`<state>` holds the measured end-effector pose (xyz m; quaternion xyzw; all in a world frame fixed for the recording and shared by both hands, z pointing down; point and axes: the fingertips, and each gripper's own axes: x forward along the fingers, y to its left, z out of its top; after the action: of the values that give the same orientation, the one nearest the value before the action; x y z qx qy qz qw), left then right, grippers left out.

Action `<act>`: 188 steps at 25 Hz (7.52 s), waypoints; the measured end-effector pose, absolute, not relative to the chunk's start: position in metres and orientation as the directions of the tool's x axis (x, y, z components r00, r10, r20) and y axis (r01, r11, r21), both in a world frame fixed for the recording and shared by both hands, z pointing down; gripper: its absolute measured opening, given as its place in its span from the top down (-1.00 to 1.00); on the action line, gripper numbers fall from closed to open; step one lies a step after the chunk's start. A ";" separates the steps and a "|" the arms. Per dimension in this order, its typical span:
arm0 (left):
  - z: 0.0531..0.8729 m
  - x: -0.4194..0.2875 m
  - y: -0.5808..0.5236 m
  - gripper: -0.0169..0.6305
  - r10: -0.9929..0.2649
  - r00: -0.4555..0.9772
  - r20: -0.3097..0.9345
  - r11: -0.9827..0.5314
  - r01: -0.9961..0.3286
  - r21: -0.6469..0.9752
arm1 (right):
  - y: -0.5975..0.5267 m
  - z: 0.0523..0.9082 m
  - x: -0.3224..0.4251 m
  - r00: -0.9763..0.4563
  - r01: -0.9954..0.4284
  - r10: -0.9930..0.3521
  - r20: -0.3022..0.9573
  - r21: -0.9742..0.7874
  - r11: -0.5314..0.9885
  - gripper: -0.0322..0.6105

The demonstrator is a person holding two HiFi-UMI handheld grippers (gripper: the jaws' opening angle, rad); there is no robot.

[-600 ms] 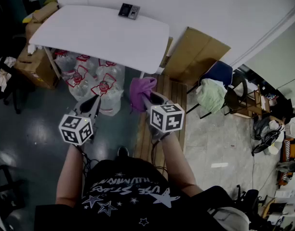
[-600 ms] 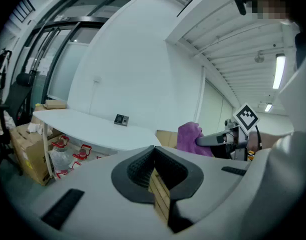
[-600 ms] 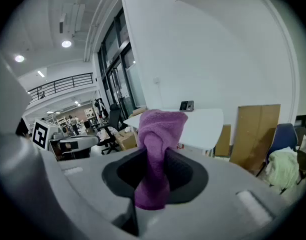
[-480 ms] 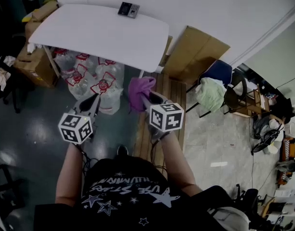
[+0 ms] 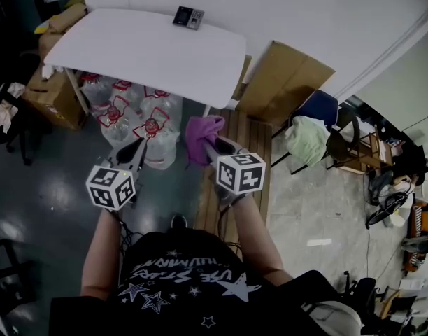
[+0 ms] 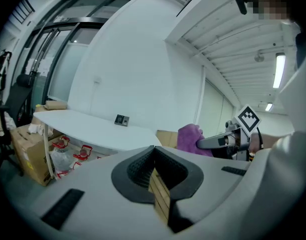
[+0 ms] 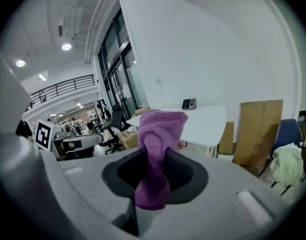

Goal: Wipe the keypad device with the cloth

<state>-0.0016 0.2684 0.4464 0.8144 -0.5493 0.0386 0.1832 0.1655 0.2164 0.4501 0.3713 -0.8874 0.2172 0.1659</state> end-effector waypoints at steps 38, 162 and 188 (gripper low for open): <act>0.461 -0.084 0.137 0.93 -0.887 0.380 0.260 -0.295 -0.903 0.313 | 0.096 0.474 0.121 -0.617 -0.777 -0.596 0.515 -0.277 0.565 0.60; 0.509 -0.226 -0.438 0.93 -0.882 0.248 0.401 -0.151 -0.954 0.259 | -0.607 0.577 -0.116 -0.526 -0.820 -0.544 0.653 -0.221 0.528 0.60; 0.506 -0.165 -0.450 0.92 -0.861 0.314 0.401 -0.212 -0.937 0.278 | -0.597 0.576 -0.032 -0.498 -0.855 -0.566 0.657 -0.263 0.447 0.60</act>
<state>-0.1650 -0.4499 0.5064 0.7745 -0.5801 0.0794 0.2392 -0.0325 -0.5965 0.5763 0.4365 -0.8141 0.2935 0.2462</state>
